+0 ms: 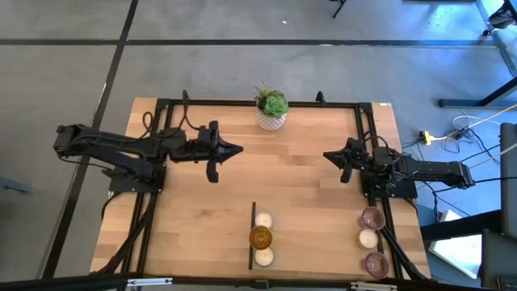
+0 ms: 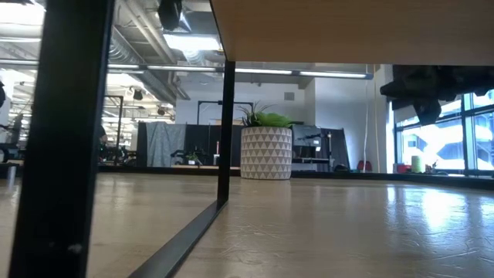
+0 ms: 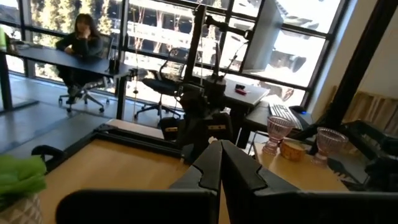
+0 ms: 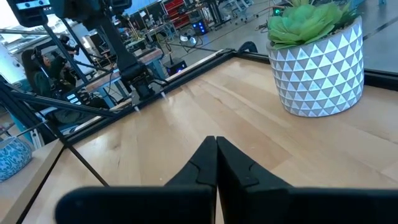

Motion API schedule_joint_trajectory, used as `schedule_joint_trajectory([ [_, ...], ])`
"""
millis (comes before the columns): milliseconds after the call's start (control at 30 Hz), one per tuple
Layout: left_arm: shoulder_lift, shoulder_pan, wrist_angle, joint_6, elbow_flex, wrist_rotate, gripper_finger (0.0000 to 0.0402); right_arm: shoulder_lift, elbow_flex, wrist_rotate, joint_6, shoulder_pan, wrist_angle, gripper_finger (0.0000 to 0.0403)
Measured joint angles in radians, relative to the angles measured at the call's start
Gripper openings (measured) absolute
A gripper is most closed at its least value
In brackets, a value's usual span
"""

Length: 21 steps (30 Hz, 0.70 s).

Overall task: Pick & Place candle stick holders
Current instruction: Return to Home Position

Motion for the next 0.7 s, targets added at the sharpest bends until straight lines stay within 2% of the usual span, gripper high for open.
schedule_joint_trajectory([
  [300,-0.13,-0.002,-0.081,0.062,-0.036,0.016,0.0003,0.0,0.0,0.0,0.0,0.0,0.0,0.0],
  [700,-0.54,-0.067,-0.101,0.095,-0.309,0.056,0.0003,0.0,0.0,0.0,0.0,0.0,0.0,0.0],
])
